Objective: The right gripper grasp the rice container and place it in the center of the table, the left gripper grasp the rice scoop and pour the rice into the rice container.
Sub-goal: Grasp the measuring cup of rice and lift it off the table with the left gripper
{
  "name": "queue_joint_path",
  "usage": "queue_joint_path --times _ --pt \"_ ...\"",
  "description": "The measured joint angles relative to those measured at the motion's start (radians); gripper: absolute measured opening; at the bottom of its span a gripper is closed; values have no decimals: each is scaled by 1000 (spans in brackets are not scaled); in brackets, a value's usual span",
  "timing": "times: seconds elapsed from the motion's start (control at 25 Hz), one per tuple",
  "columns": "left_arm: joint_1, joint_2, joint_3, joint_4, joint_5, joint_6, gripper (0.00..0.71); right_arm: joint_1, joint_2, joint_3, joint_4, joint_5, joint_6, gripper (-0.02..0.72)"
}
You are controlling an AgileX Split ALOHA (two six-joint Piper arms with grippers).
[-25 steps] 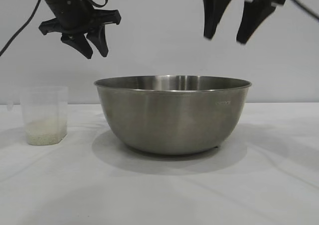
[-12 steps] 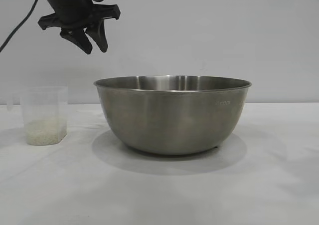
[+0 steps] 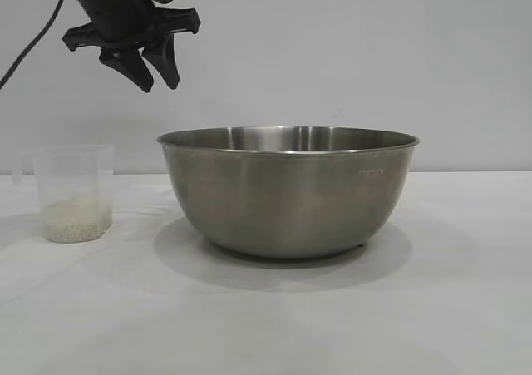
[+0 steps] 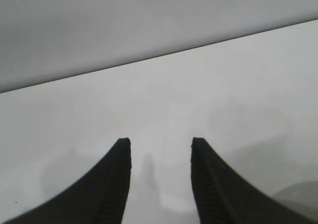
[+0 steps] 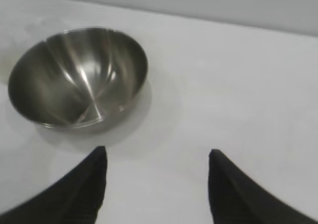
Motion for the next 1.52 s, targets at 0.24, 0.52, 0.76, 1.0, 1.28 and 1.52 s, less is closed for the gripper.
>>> queue_joint_path --times 0.24,0.52,0.76,1.0,1.28,1.52 --pt "0 -66 0 67 5 4 246 0 -134 2 -2 32 -57 405" --pt "0 -141 14 71 10 13 246 0 -248 27 -7 85 -72 452" --pt "-13 -266 245 71 -159 15 246 0 -296 32 -7 96 -72 403" --pt "-41 -485 611 111 -505 26 246 0 -300 32 -7 100 -72 403" --pt "-43 -658 980 122 -819 30 246 0 -300 32 -7 100 -72 403" --pt "-43 -667 1195 122 -1064 43 246 0 -300 32 -7 100 -72 403"
